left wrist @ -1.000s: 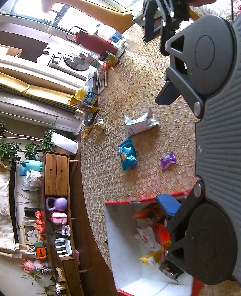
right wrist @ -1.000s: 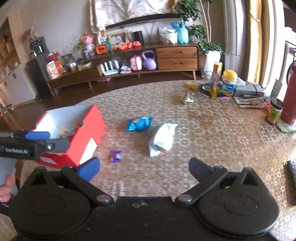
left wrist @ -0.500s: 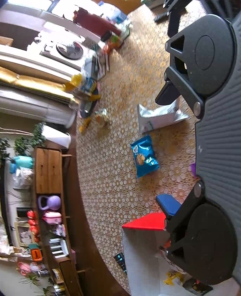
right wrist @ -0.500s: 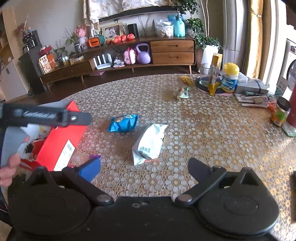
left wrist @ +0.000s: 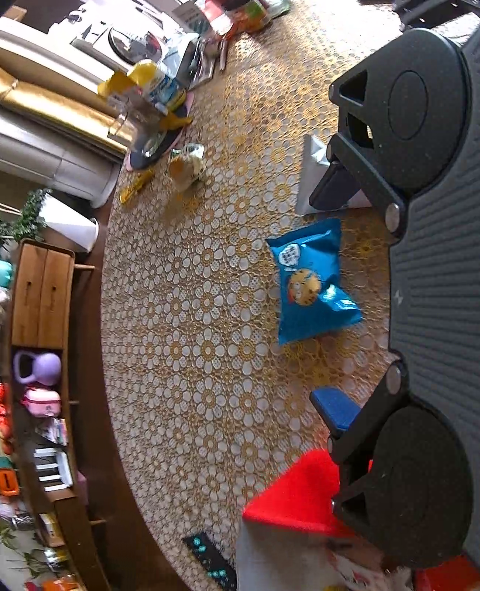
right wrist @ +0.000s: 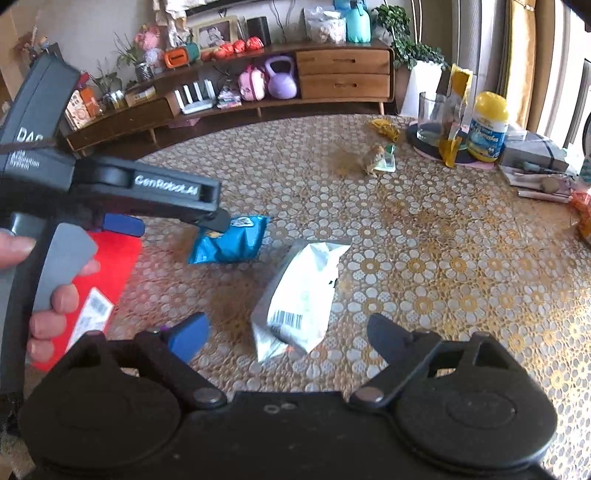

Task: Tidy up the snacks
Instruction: 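Grasp the blue cookie packet with the left tool while the right tool grasps the silver-white packet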

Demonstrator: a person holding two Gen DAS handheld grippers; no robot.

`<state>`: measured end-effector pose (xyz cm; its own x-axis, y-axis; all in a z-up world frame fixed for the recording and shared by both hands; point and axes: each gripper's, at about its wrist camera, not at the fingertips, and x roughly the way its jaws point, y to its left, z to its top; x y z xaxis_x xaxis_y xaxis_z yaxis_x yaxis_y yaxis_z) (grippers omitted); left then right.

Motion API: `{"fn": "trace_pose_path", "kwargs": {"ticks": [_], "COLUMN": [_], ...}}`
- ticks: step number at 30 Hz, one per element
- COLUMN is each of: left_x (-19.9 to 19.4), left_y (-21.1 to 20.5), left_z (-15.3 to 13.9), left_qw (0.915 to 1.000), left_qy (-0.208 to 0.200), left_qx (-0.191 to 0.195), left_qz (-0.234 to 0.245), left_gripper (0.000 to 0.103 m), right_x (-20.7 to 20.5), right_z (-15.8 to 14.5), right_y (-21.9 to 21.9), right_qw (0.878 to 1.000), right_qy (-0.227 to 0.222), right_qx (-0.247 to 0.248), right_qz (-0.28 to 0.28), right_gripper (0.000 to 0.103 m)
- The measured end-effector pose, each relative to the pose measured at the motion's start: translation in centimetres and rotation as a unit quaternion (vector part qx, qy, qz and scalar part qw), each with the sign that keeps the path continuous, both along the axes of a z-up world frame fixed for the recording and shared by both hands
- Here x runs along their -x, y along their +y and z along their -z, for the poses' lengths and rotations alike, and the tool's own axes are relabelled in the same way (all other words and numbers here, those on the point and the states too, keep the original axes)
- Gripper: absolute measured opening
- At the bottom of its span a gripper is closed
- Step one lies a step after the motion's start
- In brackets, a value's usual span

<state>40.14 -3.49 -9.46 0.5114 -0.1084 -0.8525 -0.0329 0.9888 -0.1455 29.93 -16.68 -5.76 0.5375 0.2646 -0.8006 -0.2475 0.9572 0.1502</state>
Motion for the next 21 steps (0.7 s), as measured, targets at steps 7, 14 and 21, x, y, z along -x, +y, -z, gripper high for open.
{"fn": "trace_pose_path", "kwargs": {"ticks": [7, 14, 21], "left_x": [-2.5, -3.5, -3.0], "left_y": [-0.9, -1.6, -2.6], "left_z": [2.1, 3.4, 4.6], "left_qw": [0.9996, 0.9995, 0.9992], "left_qy": [0.026, 0.028, 0.024], "left_qx": [-0.005, -0.014, -0.027], "left_qz": [0.005, 0.006, 0.019], "left_gripper": [0.103, 0.103, 0.102], "right_x": [-2.7, -4.6, -5.4], "right_z": [2.0, 4.3, 5.7], "right_y": [0.9, 1.4, 2.0], "right_qw": [1.0, 0.999, 0.999], "right_qy": [0.012, 0.028, 0.036], "right_qx": [0.003, 0.013, 0.02], "right_qz": [0.007, 0.025, 0.034], "right_gripper": [0.087, 0.087, 0.081]}}
